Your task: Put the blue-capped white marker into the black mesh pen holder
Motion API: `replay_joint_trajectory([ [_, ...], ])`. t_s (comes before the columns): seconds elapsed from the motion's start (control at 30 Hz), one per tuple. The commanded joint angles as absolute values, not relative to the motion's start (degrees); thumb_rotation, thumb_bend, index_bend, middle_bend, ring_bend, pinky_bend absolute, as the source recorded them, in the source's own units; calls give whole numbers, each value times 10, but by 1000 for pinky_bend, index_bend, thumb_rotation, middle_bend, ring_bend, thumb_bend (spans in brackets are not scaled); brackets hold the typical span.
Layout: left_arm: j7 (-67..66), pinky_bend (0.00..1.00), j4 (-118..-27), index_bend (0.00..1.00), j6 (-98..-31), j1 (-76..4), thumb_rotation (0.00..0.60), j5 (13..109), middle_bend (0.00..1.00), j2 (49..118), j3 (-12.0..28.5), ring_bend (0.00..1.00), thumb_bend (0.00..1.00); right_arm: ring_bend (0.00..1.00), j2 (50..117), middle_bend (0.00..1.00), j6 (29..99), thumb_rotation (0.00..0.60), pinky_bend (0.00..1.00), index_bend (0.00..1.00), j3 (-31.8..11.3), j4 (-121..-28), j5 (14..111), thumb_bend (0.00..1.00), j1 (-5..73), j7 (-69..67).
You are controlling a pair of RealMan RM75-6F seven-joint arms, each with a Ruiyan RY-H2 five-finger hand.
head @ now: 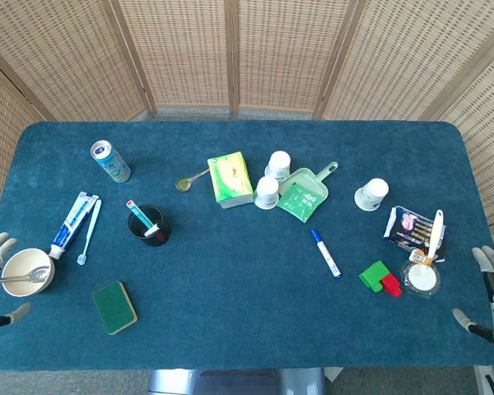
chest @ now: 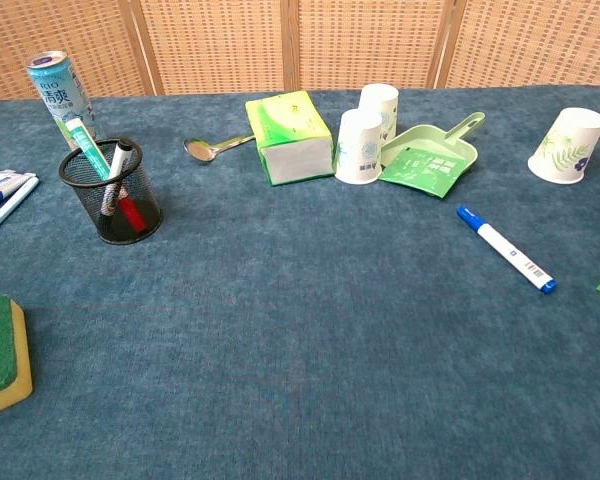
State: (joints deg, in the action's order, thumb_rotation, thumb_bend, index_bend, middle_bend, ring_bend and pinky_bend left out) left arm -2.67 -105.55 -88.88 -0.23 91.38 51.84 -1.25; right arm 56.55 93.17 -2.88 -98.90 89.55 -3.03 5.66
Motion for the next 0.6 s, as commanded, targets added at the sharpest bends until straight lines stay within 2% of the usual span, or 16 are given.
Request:
replay_joint_trajectory([
  [0.03,-27,0,-1056,0,-889,-2,600,913,0,519,-12,0,0,0,564,0,934,600,0,51,-30,-989,895,0,-32,52],
  [0.2,-17,0,-1051,0,-887,-6,600,912,0,518,-8,0,0,0,561,0,933,600,0,51,-28,-990,895,0,-32,44],
  [0.33,19,0,-1025,0,-875,-26,600,902,0,530,11,0,0,0,560,0,930,600,0,51,-29,-991,892,0,-31,42],
  [0.6,230,0,-885,0,-740,-128,600,855,0,594,59,0,0,0,561,0,911,600,0,50,-27,-992,887,0,-23,42],
])
